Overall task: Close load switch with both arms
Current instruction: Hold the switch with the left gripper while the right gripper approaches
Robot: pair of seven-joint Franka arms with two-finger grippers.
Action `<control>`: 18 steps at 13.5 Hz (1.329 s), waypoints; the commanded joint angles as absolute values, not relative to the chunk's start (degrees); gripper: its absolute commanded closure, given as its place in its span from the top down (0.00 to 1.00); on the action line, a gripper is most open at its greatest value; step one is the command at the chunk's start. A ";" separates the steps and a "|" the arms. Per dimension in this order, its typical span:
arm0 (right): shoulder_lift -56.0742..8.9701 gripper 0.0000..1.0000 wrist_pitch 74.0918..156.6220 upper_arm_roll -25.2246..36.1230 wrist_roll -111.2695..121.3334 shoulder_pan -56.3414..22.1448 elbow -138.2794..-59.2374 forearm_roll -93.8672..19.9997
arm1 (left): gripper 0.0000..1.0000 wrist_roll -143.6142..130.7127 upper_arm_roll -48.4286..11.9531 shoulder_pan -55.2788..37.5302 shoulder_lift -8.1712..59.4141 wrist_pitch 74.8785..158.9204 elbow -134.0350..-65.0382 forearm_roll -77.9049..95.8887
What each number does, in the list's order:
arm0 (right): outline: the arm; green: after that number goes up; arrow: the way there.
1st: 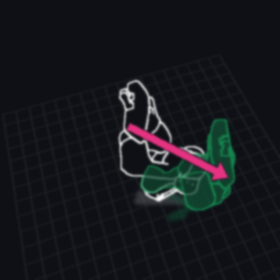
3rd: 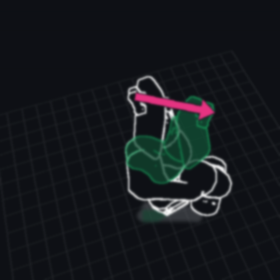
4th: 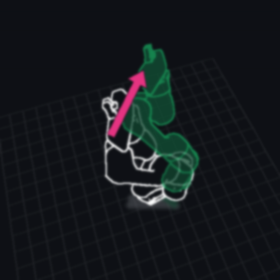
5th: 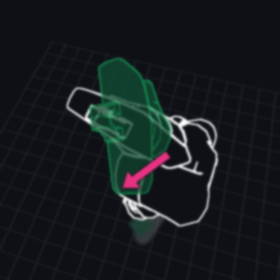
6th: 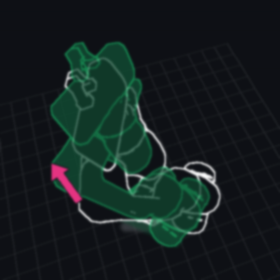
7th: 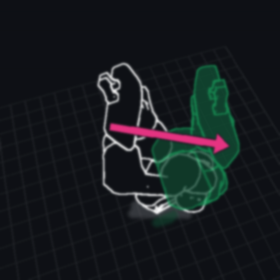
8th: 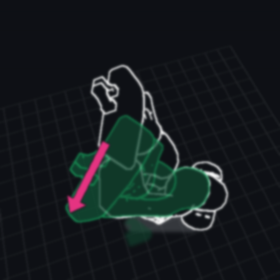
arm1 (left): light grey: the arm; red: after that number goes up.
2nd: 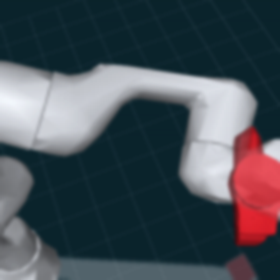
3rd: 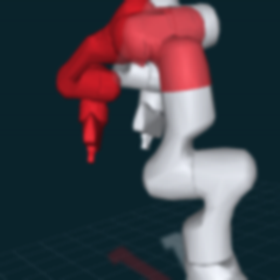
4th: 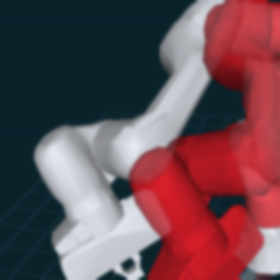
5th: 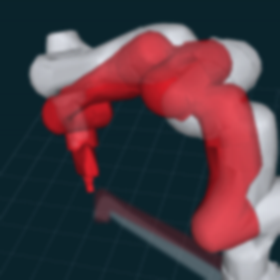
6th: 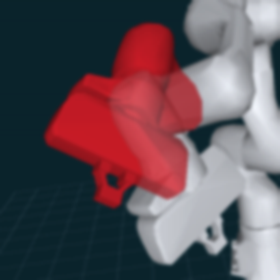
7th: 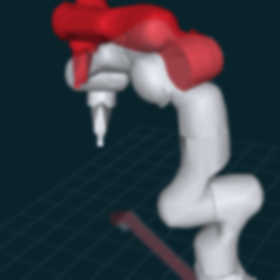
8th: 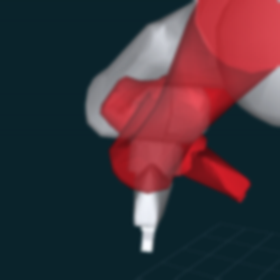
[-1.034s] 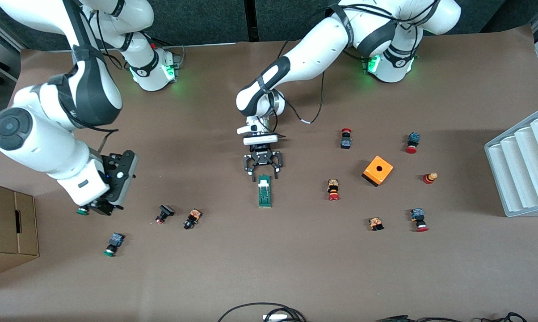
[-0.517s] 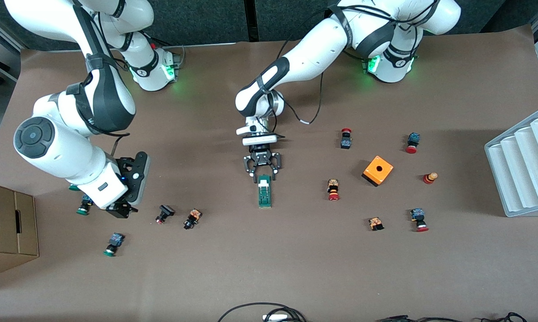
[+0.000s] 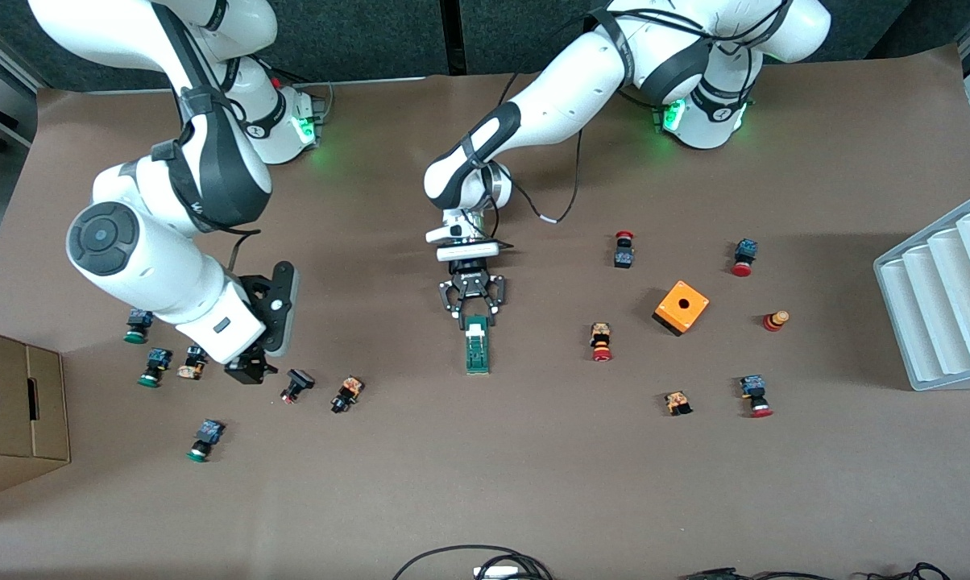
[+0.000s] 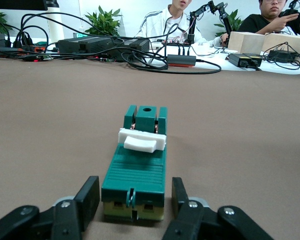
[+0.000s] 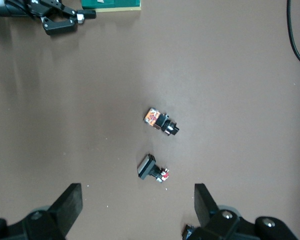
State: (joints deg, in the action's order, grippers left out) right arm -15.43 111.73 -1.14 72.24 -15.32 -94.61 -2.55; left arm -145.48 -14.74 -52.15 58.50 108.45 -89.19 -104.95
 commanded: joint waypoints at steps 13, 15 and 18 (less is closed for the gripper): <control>-21.71 1.00 120.92 -0.53 62.95 -26.10 -96.85 -3.69 | 0.49 -145.28 -14.50 -53.00 60.03 106.52 -88.07 -105.47; -22.84 1.00 123.56 -0.44 60.13 -27.50 -97.12 -3.25 | 0.48 -145.20 -14.41 -53.00 60.03 106.52 -88.07 -105.47; -23.99 1.00 127.43 -0.53 59.59 -28.12 -98.69 -3.25 | 0.48 -145.28 -14.41 -53.00 60.12 106.52 -88.07 -105.47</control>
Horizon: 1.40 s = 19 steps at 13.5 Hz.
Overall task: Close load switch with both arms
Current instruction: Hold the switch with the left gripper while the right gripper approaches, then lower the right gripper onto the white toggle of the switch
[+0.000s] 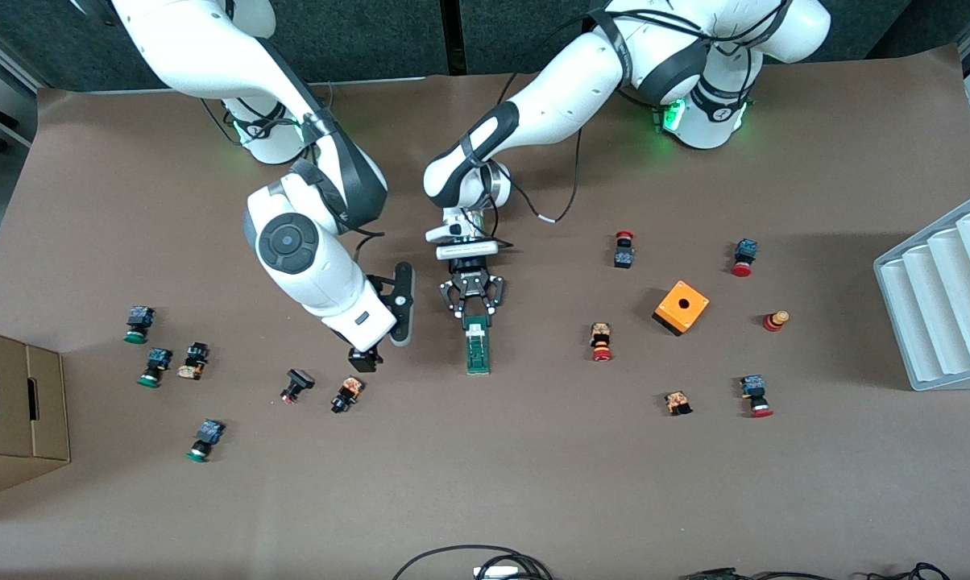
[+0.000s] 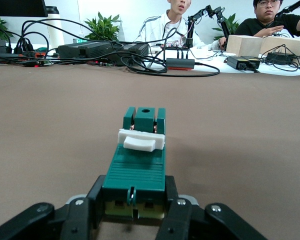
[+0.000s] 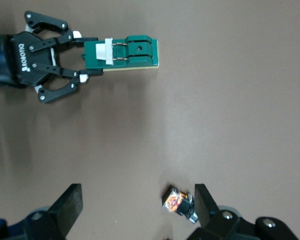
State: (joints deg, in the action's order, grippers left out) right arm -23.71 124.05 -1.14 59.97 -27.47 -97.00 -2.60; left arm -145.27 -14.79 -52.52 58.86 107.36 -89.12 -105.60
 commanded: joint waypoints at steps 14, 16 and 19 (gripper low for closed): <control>-30.32 1.00 141.68 0.43 49.76 -36.46 -102.04 -3.34 | 0.44 -145.46 -14.41 -53.00 60.12 106.44 -88.15 -105.47; -31.11 1.00 142.03 1.58 45.72 -38.84 -101.78 -3.25 | 0.44 -145.46 -14.41 -53.00 60.12 106.44 -88.24 -105.47; -32.34 1.00 144.40 2.37 45.09 -40.42 -101.78 -3.25 | 0.44 -145.55 -14.41 -53.00 60.03 106.44 -88.24 -105.47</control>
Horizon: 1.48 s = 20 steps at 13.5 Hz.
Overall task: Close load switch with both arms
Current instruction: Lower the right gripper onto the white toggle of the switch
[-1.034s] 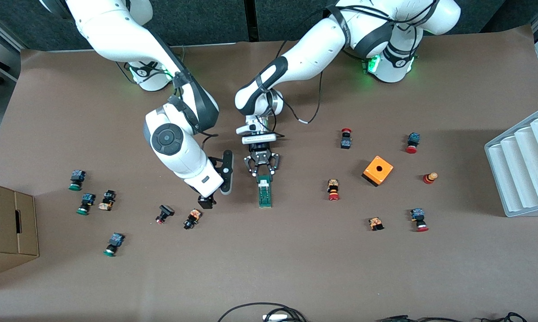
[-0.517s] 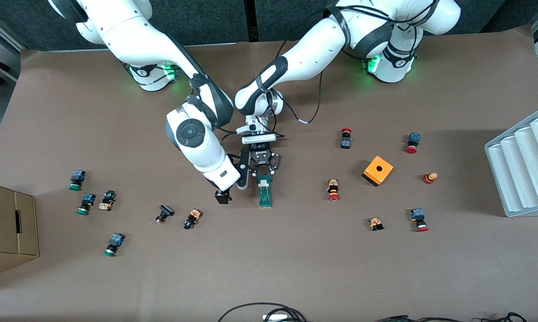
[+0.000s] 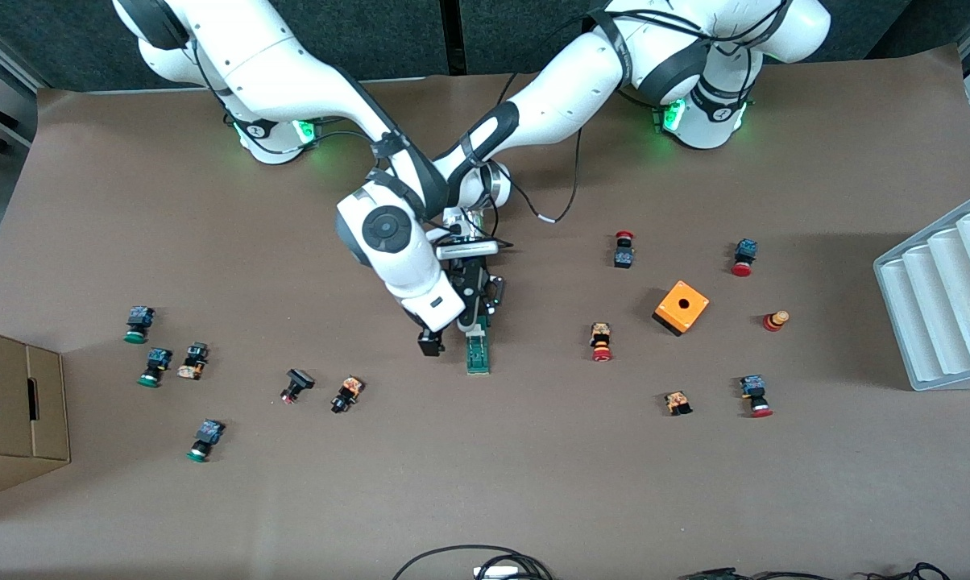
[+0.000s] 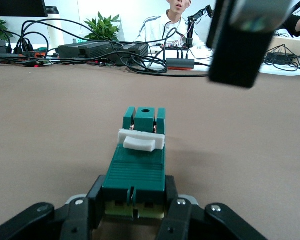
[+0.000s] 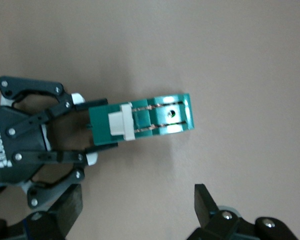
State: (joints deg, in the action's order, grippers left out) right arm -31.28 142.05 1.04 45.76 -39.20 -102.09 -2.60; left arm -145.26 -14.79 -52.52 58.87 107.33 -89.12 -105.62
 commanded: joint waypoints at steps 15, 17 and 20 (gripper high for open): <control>-36.30 1.00 148.97 7.03 40.25 -47.28 -100.46 -3.87 | 0.44 -145.55 -14.41 -53.00 60.12 106.44 -88.33 -105.56; -36.91 1.00 149.06 7.03 40.25 -47.29 -99.67 -3.87 | 0.44 -145.55 -14.41 -53.00 60.12 106.44 -88.33 -105.56; -37.88 1.00 149.24 7.12 39.29 -47.46 -98.53 -3.87 | 0.43 -145.55 -14.41 -53.00 60.03 106.44 -88.33 -105.56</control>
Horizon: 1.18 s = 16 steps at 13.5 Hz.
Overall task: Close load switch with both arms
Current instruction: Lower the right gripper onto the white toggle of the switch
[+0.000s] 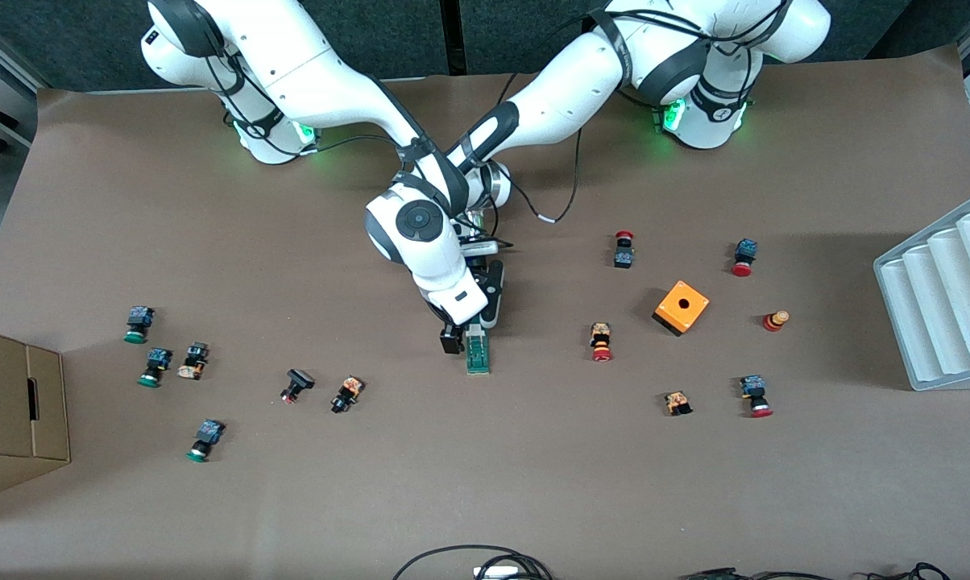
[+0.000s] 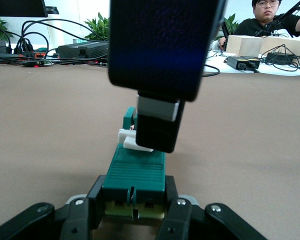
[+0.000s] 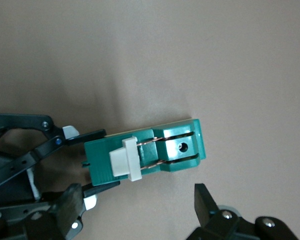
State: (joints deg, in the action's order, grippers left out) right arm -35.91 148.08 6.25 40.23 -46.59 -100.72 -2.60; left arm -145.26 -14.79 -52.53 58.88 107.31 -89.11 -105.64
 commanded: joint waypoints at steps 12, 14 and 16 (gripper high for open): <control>-41.22 1.00 152.48 7.90 38.41 -47.55 -96.94 -3.69 | 0.43 -145.55 -14.41 -53.00 60.12 106.44 -88.42 -105.56; -41.92 1.00 153.19 8.35 38.32 -48.16 -96.86 -3.69 | 0.43 -145.63 -14.41 -53.00 60.03 106.44 -88.51 -105.56; -42.10 1.00 153.19 8.79 38.32 -48.51 -96.42 -3.69 | 0.43 -145.63 -14.41 -53.00 60.03 106.44 -88.59 -105.56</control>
State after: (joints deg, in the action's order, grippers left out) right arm -40.59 152.09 7.38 38.49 -47.06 -98.26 -2.60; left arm -145.26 -14.79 -52.53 58.89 107.30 -89.11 -105.65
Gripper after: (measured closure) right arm 0.000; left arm 0.502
